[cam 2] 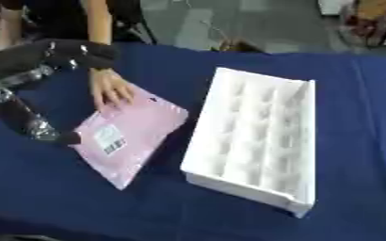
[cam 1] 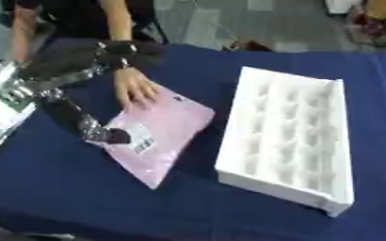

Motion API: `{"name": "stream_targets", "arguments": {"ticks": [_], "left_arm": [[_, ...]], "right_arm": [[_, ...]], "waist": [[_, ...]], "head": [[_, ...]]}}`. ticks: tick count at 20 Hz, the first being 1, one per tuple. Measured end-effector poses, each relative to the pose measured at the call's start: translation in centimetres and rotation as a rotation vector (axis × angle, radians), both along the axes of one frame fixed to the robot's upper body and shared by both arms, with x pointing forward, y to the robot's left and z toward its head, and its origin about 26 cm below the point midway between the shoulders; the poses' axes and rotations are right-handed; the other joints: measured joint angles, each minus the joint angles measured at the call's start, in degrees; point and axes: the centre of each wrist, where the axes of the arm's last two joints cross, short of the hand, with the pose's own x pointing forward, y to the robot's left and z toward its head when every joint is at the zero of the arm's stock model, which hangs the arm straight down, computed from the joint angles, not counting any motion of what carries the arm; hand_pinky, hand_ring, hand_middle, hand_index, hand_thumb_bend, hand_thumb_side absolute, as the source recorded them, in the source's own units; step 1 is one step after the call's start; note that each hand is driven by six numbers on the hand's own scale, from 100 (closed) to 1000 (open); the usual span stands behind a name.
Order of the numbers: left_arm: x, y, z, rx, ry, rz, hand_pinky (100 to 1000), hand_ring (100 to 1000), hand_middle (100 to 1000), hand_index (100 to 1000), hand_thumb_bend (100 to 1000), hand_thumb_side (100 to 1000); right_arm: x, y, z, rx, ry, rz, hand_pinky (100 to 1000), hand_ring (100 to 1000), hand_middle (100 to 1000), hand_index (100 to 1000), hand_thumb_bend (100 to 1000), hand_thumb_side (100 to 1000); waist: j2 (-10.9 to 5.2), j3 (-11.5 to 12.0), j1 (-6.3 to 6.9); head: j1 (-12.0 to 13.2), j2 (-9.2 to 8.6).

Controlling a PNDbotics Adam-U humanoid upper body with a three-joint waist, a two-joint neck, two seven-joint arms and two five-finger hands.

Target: Pick up objects on the table and place them in the box.

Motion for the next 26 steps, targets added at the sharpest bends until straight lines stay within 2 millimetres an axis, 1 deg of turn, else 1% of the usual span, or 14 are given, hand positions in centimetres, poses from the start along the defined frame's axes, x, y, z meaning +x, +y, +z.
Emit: {"name": "stream_targets", "arguments": {"ticks": [2, 7, 8, 9, 12, 13, 15, 16, 17, 18, 21, 23, 24, 26], "left_arm": [[0.2, -0.2, 0.4, -0.023, -0.009, 0.050, 652, 884, 988, 1000, 958, 649], [0.5, -0.5, 0.8, 0.027, -0.049, 0.128, 674, 894, 991, 1000, 873, 567], [0.6, -0.6, 0.8, 0.039, -0.054, 0.133, 670, 891, 983, 1000, 735, 559], [0.6, -0.7, 0.8, 0.048, -0.057, 0.138, 668, 890, 982, 1000, 681, 581], [0.6, -0.9, 0.5, 0.051, -0.063, 0.148, 692, 902, 990, 1000, 120, 891], [0.6, -0.9, 0.5, 0.049, -0.067, 0.153, 705, 910, 998, 1000, 100, 927], [0.6, -0.9, 0.4, 0.041, -0.078, 0.164, 722, 920, 1000, 1000, 100, 689], [0.6, -1.0, 0.4, 0.042, -0.084, 0.168, 721, 919, 1000, 1000, 100, 714], [0.6, -1.0, 0.3, 0.046, -0.086, 0.170, 745, 934, 1000, 1000, 100, 416], [0.7, -1.0, 0.2, 0.055, -0.086, 0.170, 751, 938, 1000, 1000, 100, 278], [0.7, -1.2, 0.0, 0.094, -0.078, 0.162, 760, 929, 979, 1000, 100, 279], [0.7, -1.2, 0.0, 0.107, -0.073, 0.149, 733, 872, 862, 862, 100, 316], [0.7, -1.3, -0.1, 0.103, -0.075, 0.140, 703, 818, 759, 696, 100, 368], [0.7, -1.3, -0.1, 0.071, -0.086, 0.122, 643, 719, 590, 485, 100, 442]], "right_arm": [[0.0, 0.0, 0.0, 0.000, 0.000, 0.000, 590, 688, 803, 937, 100, 715], [0.0, 0.0, 0.0, 0.000, 0.000, 0.000, 590, 688, 803, 937, 100, 714], [0.0, 0.0, 0.0, 0.000, 0.000, 0.000, 590, 688, 803, 937, 100, 714], [0.0, 0.0, 0.0, 0.000, 0.000, 0.001, 590, 688, 803, 937, 100, 714], [0.0, 0.0, 0.0, -0.001, 0.000, 0.002, 590, 688, 803, 937, 100, 712], [0.0, 0.0, 0.0, -0.001, 0.000, 0.001, 590, 688, 803, 937, 100, 711], [0.0, 0.0, 0.0, -0.002, 0.000, 0.001, 590, 688, 803, 937, 100, 711], [0.0, 0.0, 0.0, -0.003, 0.001, 0.001, 590, 688, 803, 937, 100, 711], [0.0, 0.0, 0.0, -0.003, 0.001, 0.001, 590, 688, 803, 937, 100, 709], [0.0, 0.0, 0.0, -0.003, 0.001, 0.000, 590, 688, 803, 937, 100, 708], [0.0, 0.0, 0.0, -0.004, 0.001, 0.000, 590, 688, 803, 937, 100, 709], [0.0, 0.0, 0.0, -0.004, 0.001, 0.000, 590, 688, 803, 937, 100, 708], [0.0, 0.0, 0.0, -0.004, 0.001, 0.000, 590, 688, 803, 937, 100, 708], [0.0, 0.0, 0.0, -0.004, 0.001, 0.000, 590, 688, 803, 937, 100, 708]], "waist": [[0.00, 0.0, 0.00], [0.00, -0.2, 0.00], [0.00, -0.2, 0.00], [0.01, -0.2, 0.00], [0.10, -0.3, 0.00], [0.13, -0.3, 0.00], [0.13, -0.3, 0.00], [0.13, -0.3, 0.00], [0.13, -0.3, 0.00], [0.13, -0.3, 0.00], [0.13, -0.3, 0.00], [0.13, -0.3, 0.01], [0.13, -0.3, 0.01], [0.13, -0.3, 0.01]], "head": [[0.0, 0.00], [0.0, 0.00], [0.0, 0.00], [0.0, 0.00], [0.0, 0.00], [0.0, 0.00], [0.0, 0.00], [0.0, 0.00], [0.0, 0.00], [0.0, 0.00], [0.0, 0.00], [0.0, 0.00], [0.0, 0.00], [0.0, 0.00]]}}
